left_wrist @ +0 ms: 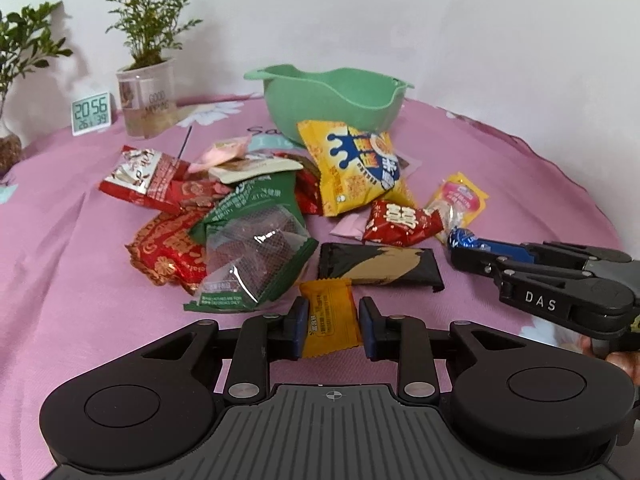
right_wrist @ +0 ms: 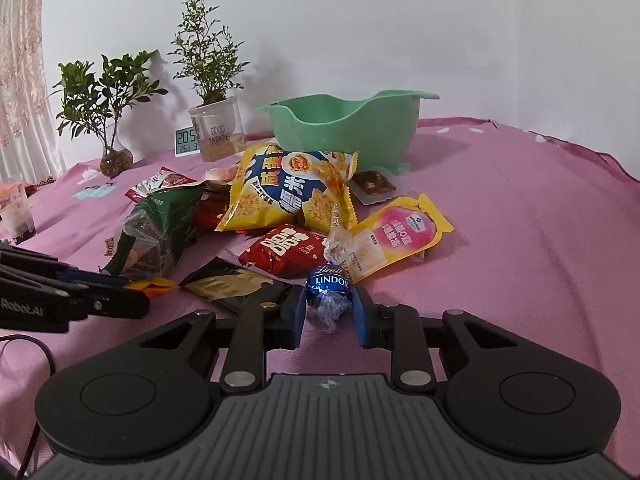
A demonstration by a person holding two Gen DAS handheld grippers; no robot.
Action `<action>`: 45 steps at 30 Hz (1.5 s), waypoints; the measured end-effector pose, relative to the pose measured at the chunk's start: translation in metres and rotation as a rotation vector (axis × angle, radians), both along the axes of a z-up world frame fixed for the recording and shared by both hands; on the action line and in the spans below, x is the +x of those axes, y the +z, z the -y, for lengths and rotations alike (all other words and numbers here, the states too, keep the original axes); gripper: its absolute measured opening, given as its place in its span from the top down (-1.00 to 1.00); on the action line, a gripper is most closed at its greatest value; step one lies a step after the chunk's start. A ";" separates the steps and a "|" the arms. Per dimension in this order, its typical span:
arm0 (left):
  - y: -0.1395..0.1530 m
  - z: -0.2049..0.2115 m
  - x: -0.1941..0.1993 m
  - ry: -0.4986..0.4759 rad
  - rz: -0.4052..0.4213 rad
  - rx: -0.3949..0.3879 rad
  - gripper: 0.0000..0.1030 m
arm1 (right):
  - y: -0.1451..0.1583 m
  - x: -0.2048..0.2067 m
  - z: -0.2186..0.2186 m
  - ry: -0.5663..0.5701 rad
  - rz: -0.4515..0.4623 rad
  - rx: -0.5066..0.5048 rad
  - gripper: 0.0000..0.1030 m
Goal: Organize snacks
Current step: 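Grasp the orange packet with the left tool while the right tool grasps the blue Lindor chocolate, then carry both items over the green bowl and open both tools to drop them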
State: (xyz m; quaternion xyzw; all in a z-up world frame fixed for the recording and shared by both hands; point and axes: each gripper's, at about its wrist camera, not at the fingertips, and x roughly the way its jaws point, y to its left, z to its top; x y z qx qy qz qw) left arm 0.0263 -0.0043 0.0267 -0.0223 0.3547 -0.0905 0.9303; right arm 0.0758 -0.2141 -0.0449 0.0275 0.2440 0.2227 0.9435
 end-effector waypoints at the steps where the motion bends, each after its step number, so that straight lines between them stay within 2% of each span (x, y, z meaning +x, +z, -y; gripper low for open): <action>1: 0.002 -0.001 0.000 0.000 0.000 -0.004 -0.83 | 0.000 0.000 0.000 0.000 0.000 0.004 0.42; 6: 0.012 -0.001 0.000 -0.013 0.014 -0.021 -0.83 | 0.007 -0.001 0.002 0.006 0.023 0.019 0.42; 17: 0.047 0.012 0.014 -0.067 0.112 0.016 -0.82 | 0.025 0.009 0.001 0.025 0.084 0.042 0.42; 21: 0.065 0.015 0.033 -0.083 0.150 0.015 -0.82 | 0.037 0.021 -0.003 0.039 0.132 0.049 0.42; 28: 0.094 0.023 0.089 -0.083 0.210 0.000 -0.82 | 0.061 0.061 -0.009 0.056 0.199 0.082 0.42; 38: 0.097 0.022 0.176 -0.040 0.199 -0.049 -0.82 | 0.080 0.130 -0.025 0.046 0.221 0.083 0.42; 41: 0.090 0.023 0.197 -0.029 0.173 -0.065 -0.84 | 0.076 0.147 -0.031 0.040 0.205 0.071 0.42; 43: 0.084 0.021 0.208 -0.021 0.142 -0.088 -0.96 | 0.072 0.156 -0.034 0.040 0.186 0.066 0.39; 45: 0.080 0.019 0.214 -0.021 0.110 -0.105 -0.98 | 0.069 0.158 -0.035 0.038 0.176 0.070 0.36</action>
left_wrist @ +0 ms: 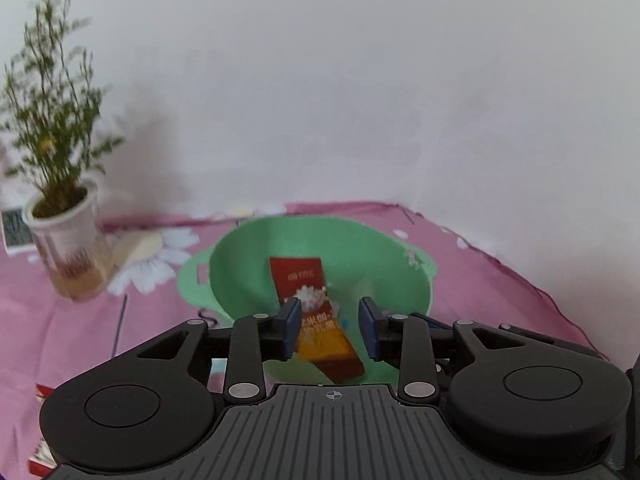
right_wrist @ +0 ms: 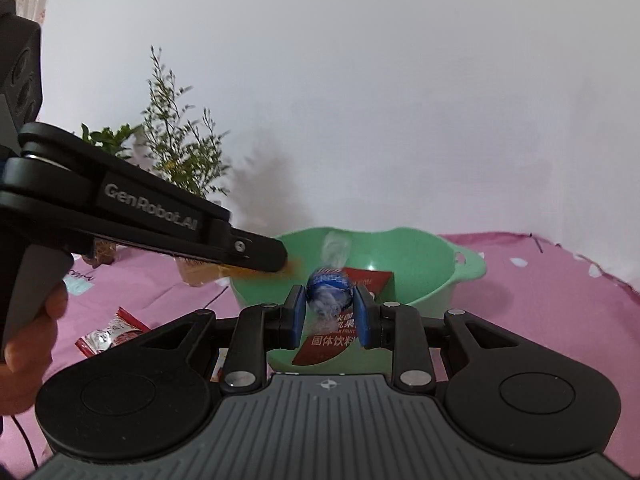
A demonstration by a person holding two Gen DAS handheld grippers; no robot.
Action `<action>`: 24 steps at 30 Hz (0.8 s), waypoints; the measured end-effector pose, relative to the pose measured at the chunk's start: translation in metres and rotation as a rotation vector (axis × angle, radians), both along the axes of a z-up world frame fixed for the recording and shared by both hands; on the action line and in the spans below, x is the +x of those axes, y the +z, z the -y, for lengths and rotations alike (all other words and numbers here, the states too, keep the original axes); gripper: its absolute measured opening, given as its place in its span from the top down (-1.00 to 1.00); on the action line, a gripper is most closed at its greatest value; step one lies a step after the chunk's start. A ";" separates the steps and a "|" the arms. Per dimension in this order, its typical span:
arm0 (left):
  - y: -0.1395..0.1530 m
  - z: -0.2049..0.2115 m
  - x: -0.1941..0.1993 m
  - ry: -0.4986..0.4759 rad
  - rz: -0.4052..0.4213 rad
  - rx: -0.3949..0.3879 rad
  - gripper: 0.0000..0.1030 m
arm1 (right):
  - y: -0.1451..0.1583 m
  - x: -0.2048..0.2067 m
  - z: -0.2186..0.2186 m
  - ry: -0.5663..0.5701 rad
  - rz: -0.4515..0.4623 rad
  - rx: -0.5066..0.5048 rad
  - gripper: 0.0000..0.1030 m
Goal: Organize snacks
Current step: 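Carry both items over the green bowl and open both tools to drop them, then move the left tool to the black-and-gold bar while the right tool approaches the pink-yellow packet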
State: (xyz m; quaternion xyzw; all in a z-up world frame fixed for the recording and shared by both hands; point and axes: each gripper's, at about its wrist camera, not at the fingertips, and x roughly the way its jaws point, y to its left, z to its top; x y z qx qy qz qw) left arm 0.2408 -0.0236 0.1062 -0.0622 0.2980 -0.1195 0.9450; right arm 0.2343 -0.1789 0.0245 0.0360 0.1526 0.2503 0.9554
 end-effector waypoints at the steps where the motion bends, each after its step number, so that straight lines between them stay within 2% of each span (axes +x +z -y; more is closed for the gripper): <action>1: -0.001 -0.002 0.000 0.002 -0.011 -0.008 -0.98 | 0.000 -0.003 0.000 -0.002 0.000 0.002 0.23; 4: 0.002 -0.008 -0.011 0.013 -0.003 -0.018 -1.00 | 0.003 -0.016 0.008 0.000 0.019 0.015 -0.07; 7: 0.007 -0.015 -0.040 0.010 0.023 -0.016 -1.00 | 0.005 -0.034 0.020 -0.002 0.026 0.015 -0.38; 8: 0.007 -0.017 -0.050 0.002 0.025 -0.018 -1.00 | 0.003 -0.040 0.026 0.002 0.016 0.020 -0.51; 11: -0.002 -0.020 -0.086 -0.045 0.018 -0.023 -1.00 | -0.008 -0.056 0.048 0.037 -0.068 0.042 -0.69; 13: -0.015 -0.020 -0.107 -0.081 -0.015 -0.026 -1.00 | -0.018 -0.062 0.058 0.043 -0.124 0.060 -0.69; 17: -0.047 -0.017 -0.144 -0.143 -0.118 -0.093 -1.00 | -0.040 -0.065 0.070 -0.001 -0.209 0.056 -0.69; 20: -0.063 -0.011 -0.171 -0.166 -0.149 -0.105 -1.00 | -0.052 -0.059 0.073 -0.007 -0.252 0.066 -0.69; 22: -0.070 -0.004 -0.180 -0.186 -0.157 -0.070 -1.00 | -0.059 -0.058 0.072 0.000 -0.284 0.060 -0.69; 24: -0.073 0.004 -0.187 -0.185 -0.132 0.011 -1.00 | -0.064 -0.061 0.073 0.043 -0.306 0.074 -0.63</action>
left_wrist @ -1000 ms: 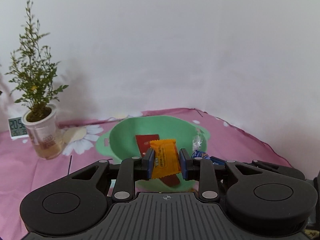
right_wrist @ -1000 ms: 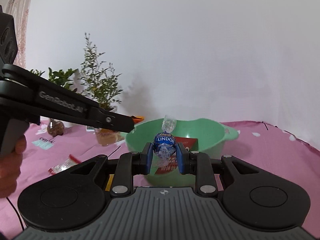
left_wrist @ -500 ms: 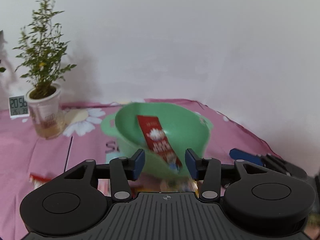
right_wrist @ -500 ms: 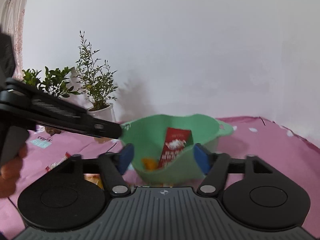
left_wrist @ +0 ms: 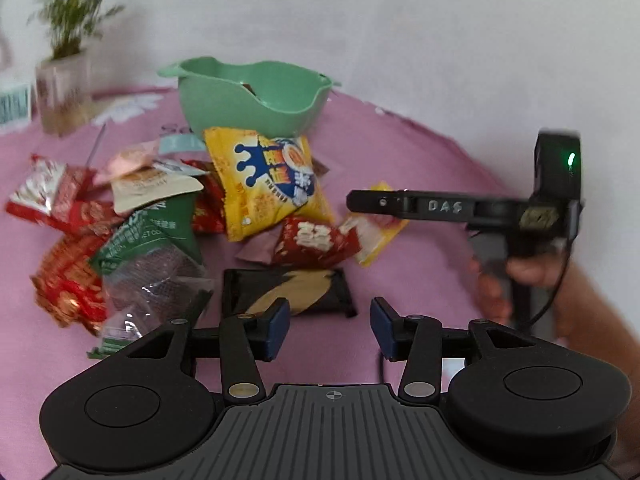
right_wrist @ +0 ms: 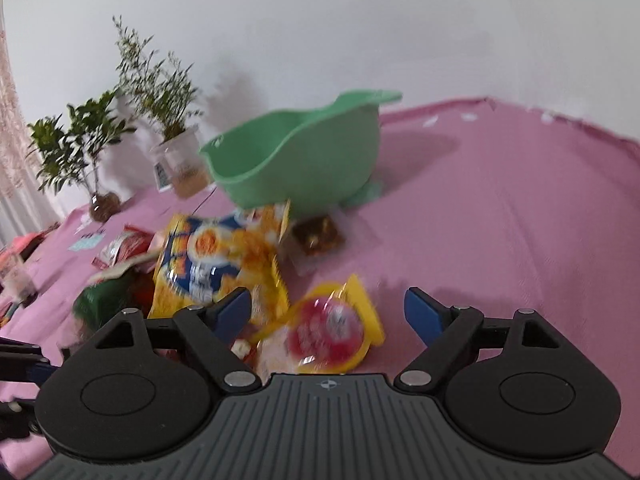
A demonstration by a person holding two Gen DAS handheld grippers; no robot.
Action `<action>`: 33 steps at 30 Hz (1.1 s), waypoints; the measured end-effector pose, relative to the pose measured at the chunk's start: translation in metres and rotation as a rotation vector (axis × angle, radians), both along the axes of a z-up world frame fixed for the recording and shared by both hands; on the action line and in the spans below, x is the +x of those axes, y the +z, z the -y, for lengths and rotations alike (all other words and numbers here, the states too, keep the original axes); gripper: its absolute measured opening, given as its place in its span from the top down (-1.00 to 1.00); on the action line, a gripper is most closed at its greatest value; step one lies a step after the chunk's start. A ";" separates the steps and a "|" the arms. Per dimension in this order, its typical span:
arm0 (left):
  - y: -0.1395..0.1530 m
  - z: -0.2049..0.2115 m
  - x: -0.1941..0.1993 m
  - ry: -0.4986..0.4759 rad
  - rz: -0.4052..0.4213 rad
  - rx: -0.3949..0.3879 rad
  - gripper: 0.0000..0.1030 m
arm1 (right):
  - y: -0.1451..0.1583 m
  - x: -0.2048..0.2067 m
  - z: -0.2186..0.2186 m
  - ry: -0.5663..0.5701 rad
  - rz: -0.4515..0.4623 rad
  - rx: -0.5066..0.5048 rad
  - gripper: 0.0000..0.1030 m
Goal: Organize snacks
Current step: 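Move the left tool to the black-and-gold bar while the right tool approaches the pink-yellow packet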
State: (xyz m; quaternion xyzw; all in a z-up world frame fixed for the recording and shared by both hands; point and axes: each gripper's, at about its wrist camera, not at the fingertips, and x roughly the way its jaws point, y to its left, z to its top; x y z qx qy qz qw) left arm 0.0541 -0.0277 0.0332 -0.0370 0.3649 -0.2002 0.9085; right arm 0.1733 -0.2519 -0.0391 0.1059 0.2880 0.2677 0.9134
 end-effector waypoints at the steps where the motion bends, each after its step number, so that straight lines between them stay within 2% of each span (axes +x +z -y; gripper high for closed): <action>1: 0.000 0.002 -0.003 -0.001 0.019 0.030 -1.00 | -0.001 -0.005 0.001 0.022 -0.005 0.013 -0.55; 4: -0.005 -0.001 0.005 0.010 0.006 0.064 -1.00 | -0.004 -0.030 0.004 0.071 -0.006 0.020 -0.48; 5: -0.007 -0.003 0.008 0.018 -0.002 0.060 -1.00 | -0.005 -0.037 0.006 0.096 -0.017 0.041 -0.35; 6: -0.008 -0.004 0.013 0.024 -0.007 0.055 -1.00 | -0.006 -0.045 0.009 0.131 -0.033 0.073 -0.31; 8: -0.011 -0.005 0.021 0.036 -0.001 0.062 -1.00 | -0.006 -0.059 0.014 0.180 -0.043 0.121 -0.31; 10: -0.012 -0.002 0.027 0.034 0.038 0.093 -1.00 | -0.005 -0.068 0.017 0.176 -0.054 0.133 -0.31; 15: -0.012 0.005 0.036 -0.057 0.116 0.135 -1.00 | -0.004 -0.073 0.018 0.121 -0.063 0.142 -0.31; 18: -0.015 0.014 0.039 -0.115 0.128 0.168 -1.00 | -0.005 -0.074 0.017 0.097 -0.061 0.151 -0.31; 24: -0.032 0.037 0.029 -0.250 0.098 0.305 -1.00 | -0.007 -0.077 0.016 0.078 -0.060 0.159 -0.32; 25: -0.033 0.038 0.023 -0.243 0.112 0.313 -1.00 | -0.007 -0.078 0.017 0.074 -0.061 0.161 -0.32; 26: -0.032 0.037 0.021 -0.235 0.092 0.289 -1.00 | -0.008 -0.078 0.018 0.069 -0.061 0.162 -0.32; 29: -0.028 0.019 0.016 -0.225 -0.007 0.118 -1.00 | -0.009 -0.078 0.019 0.056 -0.062 0.173 -0.32; 33: -0.024 0.009 0.006 -0.194 -0.043 0.045 -1.00 | -0.008 -0.079 0.016 0.056 -0.060 0.170 -0.37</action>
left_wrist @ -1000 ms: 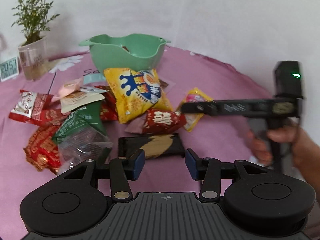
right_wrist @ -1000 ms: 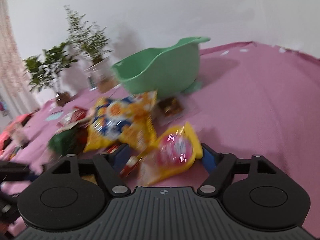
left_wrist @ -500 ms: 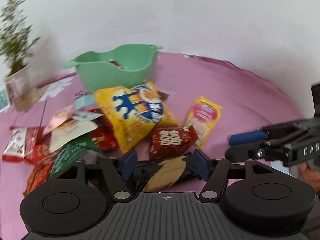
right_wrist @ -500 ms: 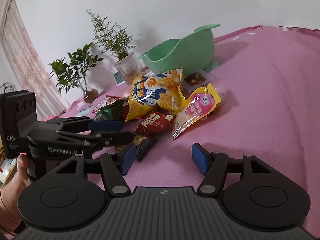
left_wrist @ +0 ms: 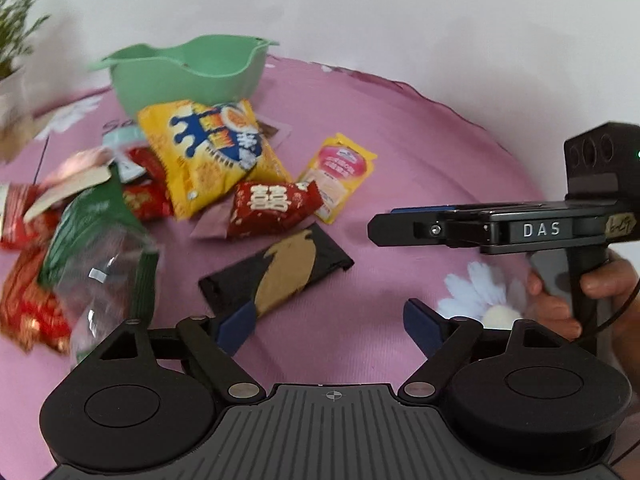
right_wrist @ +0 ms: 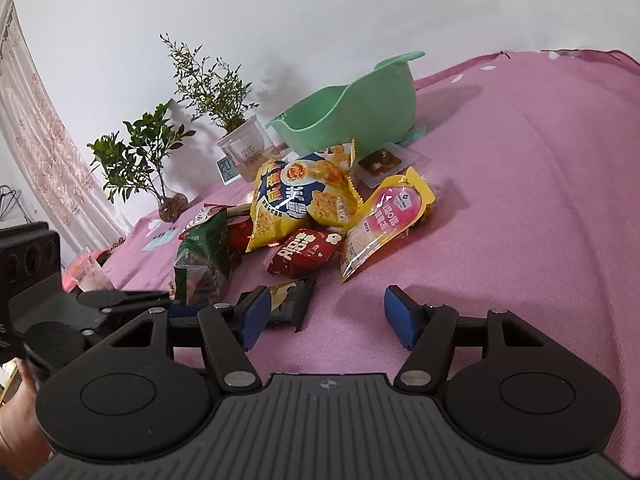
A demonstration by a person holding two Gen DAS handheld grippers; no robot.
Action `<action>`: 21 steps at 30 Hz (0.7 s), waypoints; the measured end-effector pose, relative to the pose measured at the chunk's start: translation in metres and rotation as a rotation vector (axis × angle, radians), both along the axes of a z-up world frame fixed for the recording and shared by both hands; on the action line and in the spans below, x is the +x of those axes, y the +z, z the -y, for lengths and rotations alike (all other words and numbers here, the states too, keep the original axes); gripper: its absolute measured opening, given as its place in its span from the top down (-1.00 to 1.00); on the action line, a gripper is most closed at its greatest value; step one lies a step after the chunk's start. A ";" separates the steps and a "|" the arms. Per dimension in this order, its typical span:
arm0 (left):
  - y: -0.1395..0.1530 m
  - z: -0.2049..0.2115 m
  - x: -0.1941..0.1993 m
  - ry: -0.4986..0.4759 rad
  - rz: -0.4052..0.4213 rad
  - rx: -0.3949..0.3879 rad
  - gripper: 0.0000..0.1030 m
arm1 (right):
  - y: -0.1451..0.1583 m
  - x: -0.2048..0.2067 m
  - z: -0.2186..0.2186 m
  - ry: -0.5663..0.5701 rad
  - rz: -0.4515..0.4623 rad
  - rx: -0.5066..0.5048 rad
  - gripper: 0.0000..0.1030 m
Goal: Organize snacks
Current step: 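Move the left tool to the black-and-gold bar while the right tool approaches the pink-yellow packet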
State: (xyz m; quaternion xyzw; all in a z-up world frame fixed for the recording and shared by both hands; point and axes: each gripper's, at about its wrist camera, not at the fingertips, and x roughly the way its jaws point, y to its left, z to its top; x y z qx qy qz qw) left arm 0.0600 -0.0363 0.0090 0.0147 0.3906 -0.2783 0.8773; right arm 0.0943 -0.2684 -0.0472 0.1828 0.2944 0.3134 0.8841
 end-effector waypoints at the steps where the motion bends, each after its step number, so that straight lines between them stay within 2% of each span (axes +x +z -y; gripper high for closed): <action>1: 0.001 -0.002 -0.003 0.013 0.005 0.003 -1.00 | 0.001 0.000 -0.002 0.007 0.002 -0.006 -0.37; 3: 0.007 -0.004 -0.009 0.030 0.045 0.023 -1.00 | 0.002 -0.001 -0.003 0.022 0.005 -0.006 -0.37; 7: 0.013 0.007 0.001 0.053 0.152 0.132 -1.00 | 0.001 -0.003 -0.005 0.012 0.008 -0.008 -0.37; 10: 0.009 0.016 0.019 0.010 0.131 0.158 -1.00 | 0.000 -0.005 -0.003 0.003 0.002 0.000 -0.37; 13: 0.003 0.027 0.029 0.019 0.142 0.225 -1.00 | 0.002 -0.009 -0.001 -0.005 0.005 -0.009 -0.37; 16: -0.001 0.030 0.024 -0.004 0.085 0.202 -1.00 | 0.002 -0.010 0.003 -0.016 0.006 -0.013 -0.37; 18: -0.001 0.028 0.014 -0.030 0.062 0.156 -1.00 | 0.003 -0.007 0.004 -0.023 0.009 -0.012 -0.37; 21: 0.000 0.023 0.001 -0.035 0.051 0.120 -1.00 | 0.005 0.005 -0.003 -0.051 -0.005 -0.019 -0.37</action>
